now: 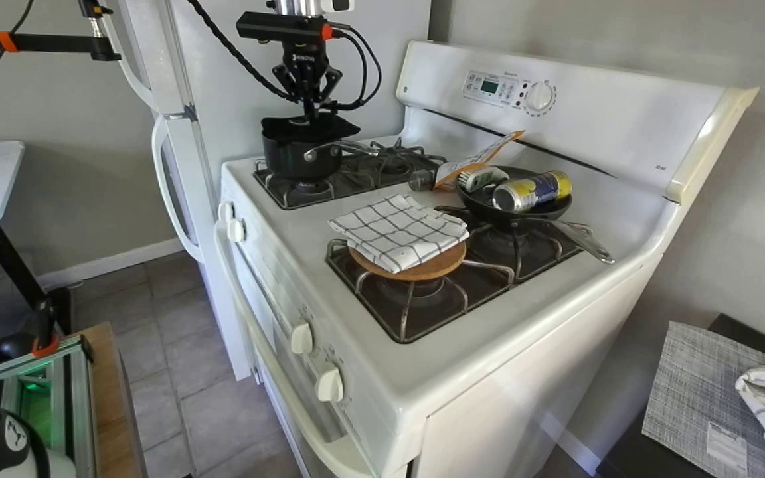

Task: Put the silver spoon on top of the black pot holder.

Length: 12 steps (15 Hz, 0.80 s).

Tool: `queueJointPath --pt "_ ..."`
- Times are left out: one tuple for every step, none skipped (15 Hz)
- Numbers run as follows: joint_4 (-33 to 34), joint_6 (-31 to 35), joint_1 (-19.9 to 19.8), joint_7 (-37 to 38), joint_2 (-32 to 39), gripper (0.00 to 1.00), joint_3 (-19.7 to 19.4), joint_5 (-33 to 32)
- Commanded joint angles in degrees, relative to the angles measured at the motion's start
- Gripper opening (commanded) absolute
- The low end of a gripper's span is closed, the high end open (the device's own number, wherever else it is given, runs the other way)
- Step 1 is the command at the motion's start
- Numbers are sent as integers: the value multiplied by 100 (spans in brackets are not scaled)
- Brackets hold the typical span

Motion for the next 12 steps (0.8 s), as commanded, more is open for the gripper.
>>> queueJointPath --pt "161 236 83 330 202 2 64 -222" --pt "170 291 101 428 224 2 74 -208" --pt "192 299 119 507 252 2 87 -169" --pt "218 268 137 568 275 2 100 -152" --pt "229 256 156 639 289 2 112 -163" --pt "237 194 177 690 292 32 125 -180" --pt "235 199 192 767 294 33 128 -208" --pt "219 217 209 862 281 40 121 -274" --pt "210 211 217 911 256 47 115 -320" --pt "209 219 220 984 230 55 107 -377" --pt "208 228 211 1022 187 62 99 -395" --pt "202 211 194 1060 108 69 88 -389"
